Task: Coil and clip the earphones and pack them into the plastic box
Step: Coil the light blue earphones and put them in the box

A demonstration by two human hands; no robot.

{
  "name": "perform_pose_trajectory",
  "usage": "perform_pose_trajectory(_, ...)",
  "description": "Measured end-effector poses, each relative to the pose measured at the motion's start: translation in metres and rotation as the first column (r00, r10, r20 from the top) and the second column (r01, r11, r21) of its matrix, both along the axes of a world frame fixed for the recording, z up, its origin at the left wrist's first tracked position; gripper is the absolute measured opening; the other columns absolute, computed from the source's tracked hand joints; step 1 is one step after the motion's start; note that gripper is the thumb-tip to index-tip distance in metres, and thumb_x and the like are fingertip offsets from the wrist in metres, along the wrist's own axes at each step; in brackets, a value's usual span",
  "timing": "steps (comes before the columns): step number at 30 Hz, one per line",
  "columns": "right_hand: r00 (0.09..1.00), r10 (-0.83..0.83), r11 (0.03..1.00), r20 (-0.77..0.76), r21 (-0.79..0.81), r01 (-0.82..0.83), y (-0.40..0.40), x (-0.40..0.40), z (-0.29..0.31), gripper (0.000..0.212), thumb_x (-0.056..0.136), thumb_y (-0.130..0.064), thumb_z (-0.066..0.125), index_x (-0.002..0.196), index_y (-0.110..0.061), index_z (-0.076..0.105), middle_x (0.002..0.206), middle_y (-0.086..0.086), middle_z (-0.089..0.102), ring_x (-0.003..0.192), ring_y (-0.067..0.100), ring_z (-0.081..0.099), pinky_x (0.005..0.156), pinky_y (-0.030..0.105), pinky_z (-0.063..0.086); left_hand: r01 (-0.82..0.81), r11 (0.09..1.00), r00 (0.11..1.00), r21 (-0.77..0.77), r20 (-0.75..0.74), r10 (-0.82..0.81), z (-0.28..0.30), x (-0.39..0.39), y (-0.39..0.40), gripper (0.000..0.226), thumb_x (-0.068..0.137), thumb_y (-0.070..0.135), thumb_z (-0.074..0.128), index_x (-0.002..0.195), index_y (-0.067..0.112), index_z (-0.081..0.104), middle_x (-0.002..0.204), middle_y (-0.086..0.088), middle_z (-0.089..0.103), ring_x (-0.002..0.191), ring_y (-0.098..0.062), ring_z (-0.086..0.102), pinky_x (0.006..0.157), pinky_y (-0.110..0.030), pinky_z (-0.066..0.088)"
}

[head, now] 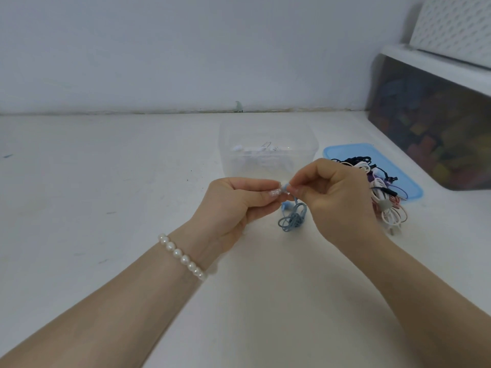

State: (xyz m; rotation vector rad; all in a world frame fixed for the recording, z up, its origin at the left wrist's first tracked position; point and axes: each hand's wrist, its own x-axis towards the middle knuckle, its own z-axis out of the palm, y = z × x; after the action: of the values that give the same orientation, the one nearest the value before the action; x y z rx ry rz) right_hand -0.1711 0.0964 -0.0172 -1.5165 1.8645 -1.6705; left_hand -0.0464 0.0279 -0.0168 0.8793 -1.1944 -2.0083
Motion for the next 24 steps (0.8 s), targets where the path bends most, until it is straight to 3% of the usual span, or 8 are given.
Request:
perform_pose_trajectory(3,0.981,-0.08,0.995,-0.179,-0.074,0.068,-0.001,0.003,-0.004,0.026,0.07,0.009,0.066,0.063,-0.015,0.061,0.063,-0.009,0.058,0.062,-0.002,0.055,0.057,0.008,0.041,0.007,0.997,1.0,0.074,-0.021,-0.006,0.001,-0.001,0.0,0.013,0.075,-0.012,0.06,0.08,-0.002,0.067,0.072,-0.012,0.072,0.069,-0.018,0.071,0.07,-0.023,0.058)
perform_pose_trajectory(7,0.828,-0.173,0.969,-0.534,-0.245,0.045,-0.002,0.002,-0.01,0.015,0.068,0.013,0.061,0.066,-0.002,0.063,0.064,0.009,0.058,0.057,0.021,0.053,0.052,0.031,0.041,0.044,0.984,0.997,0.17,-0.071,-0.032,0.001,0.0,0.0,0.023,0.077,-0.008,0.059,0.098,-0.004,0.066,0.089,-0.013,0.072,0.077,-0.015,0.07,0.073,-0.022,0.057)
perform_pose_trajectory(9,0.767,-0.18,0.967,-0.615,-0.254,0.023,-0.004,0.003,-0.01,0.016,0.065,0.016,0.059,0.065,0.0,0.062,0.065,0.012,0.056,0.053,0.029,0.051,0.046,0.037,0.042,0.056,0.987,0.995,0.153,-0.086,-0.043,0.001,0.0,0.0,0.031,0.077,-0.007,0.059,0.108,-0.006,0.064,0.103,-0.016,0.069,0.087,-0.017,0.069,0.078,-0.022,0.056)
perform_pose_trajectory(11,0.751,-0.177,0.968,-0.636,-0.251,0.015,-0.006,0.003,-0.01,0.016,0.064,0.016,0.057,0.064,0.001,0.061,0.064,0.013,0.055,0.052,0.031,0.05,0.046,0.037,0.042,0.033,0.994,0.996,0.108,-0.083,-0.024,0.0,0.0,0.001,0.027,0.078,-0.008,0.058,0.104,-0.007,0.065,0.101,-0.016,0.07,0.089,-0.018,0.068,0.081,-0.024,0.055)
perform_pose_trajectory(13,0.836,-0.15,0.974,-0.527,-0.222,0.035,-0.005,0.001,-0.009,0.016,0.067,0.013,0.06,0.065,-0.002,0.062,0.064,0.01,0.058,0.057,0.024,0.054,0.053,0.034,0.044,-0.016,0.999,0.998,0.039,-0.067,0.019,0.0,0.0,0.002,0.018,0.077,-0.01,0.059,0.09,-0.003,0.069,0.087,-0.012,0.073,0.085,-0.019,0.07,0.081,-0.024,0.055)
perform_pose_trajectory(16,0.998,-0.007,0.994,-0.06,-0.108,0.001,-0.004,-0.006,-0.002,0.025,0.07,0.009,0.068,0.062,-0.012,0.06,0.063,-0.001,0.067,0.061,0.014,0.063,0.064,0.024,0.052,-0.031,0.995,0.999,-0.094,-0.022,0.03,-0.001,0.0,0.003,0.014,0.075,-0.008,0.063,0.08,0.002,0.071,0.084,-0.011,0.074,0.09,-0.021,0.07,0.083,-0.025,0.055)
perform_pose_trajectory(19,0.949,0.126,0.99,0.287,-0.09,-0.104,-0.001,-0.013,0.004,0.025,0.068,0.014,0.068,0.061,-0.007,0.057,0.06,-0.001,0.069,0.058,0.016,0.066,0.064,0.024,0.055,-0.012,0.995,1.0,-0.094,-0.02,0.011,0.001,-0.001,0.002,0.013,0.074,-0.007,0.064,0.084,-0.001,0.07,0.089,-0.014,0.073,0.089,-0.023,0.07,0.077,-0.024,0.056)
perform_pose_trajectory(24,0.828,0.213,0.976,0.519,-0.08,-0.201,0.001,-0.015,0.009,0.018,0.06,0.003,0.069,0.06,-0.009,0.055,0.063,0.004,0.069,0.059,0.021,0.065,0.062,0.025,0.053,0.015,1.0,0.998,-0.001,-0.067,-0.015,0.005,-0.001,-0.002,0.015,0.063,0.005,0.067,0.078,0.004,0.068,0.072,-0.007,0.072,0.067,-0.014,0.069,0.068,-0.023,0.057)
